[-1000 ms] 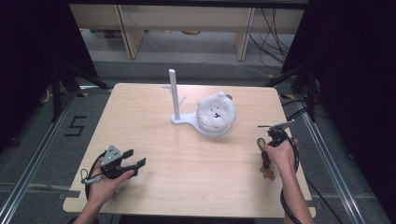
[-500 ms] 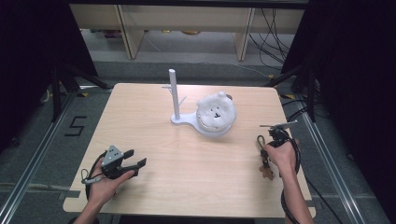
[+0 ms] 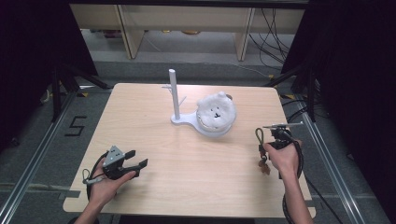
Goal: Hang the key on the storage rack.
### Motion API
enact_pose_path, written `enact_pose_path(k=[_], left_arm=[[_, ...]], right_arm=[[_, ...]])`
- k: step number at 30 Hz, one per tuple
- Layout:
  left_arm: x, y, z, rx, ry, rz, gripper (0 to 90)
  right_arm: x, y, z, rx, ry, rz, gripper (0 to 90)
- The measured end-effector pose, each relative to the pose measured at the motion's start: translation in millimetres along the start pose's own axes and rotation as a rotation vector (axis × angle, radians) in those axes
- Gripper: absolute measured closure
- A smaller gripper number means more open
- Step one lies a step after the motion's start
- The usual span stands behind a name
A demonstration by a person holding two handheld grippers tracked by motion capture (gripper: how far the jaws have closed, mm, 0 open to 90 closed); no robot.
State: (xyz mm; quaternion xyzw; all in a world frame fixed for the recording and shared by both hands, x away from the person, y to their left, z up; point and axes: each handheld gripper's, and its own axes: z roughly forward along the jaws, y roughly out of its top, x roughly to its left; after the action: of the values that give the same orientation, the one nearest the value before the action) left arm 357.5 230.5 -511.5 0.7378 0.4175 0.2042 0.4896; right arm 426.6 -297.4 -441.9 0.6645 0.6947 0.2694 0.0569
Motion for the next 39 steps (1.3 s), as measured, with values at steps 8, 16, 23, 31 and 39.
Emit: enact_pose_path(k=[8,16,23,31,39], left_arm=[[-6.2,3.3,1.5,-0.005,-0.031,-0.001,32.9],[-23.6,16.3,4.2,-0.011,-0.115,0.016,33.5],[-43.3,37.8,12.6,-0.017,-0.206,0.043,33.1],[-55.9,82.9,21.9,-0.068,-0.298,0.037,35.4],[-58.7,104.0,40.0,-0.067,-0.347,-0.053,40.6]], right_arm=[[21.0,-8.0,-9.0,-0.072,0.050,-0.022,80.0],[48.0,-11.4,-17.3,-0.190,0.133,-0.174,80.0],[77.0,-11.7,-16.5,-0.264,0.224,-0.237,80.0],[110.7,-18.4,0.2,-0.277,0.315,-0.301,80.0],[140.6,-28.2,18.7,-0.302,0.401,-0.363,80.0]])
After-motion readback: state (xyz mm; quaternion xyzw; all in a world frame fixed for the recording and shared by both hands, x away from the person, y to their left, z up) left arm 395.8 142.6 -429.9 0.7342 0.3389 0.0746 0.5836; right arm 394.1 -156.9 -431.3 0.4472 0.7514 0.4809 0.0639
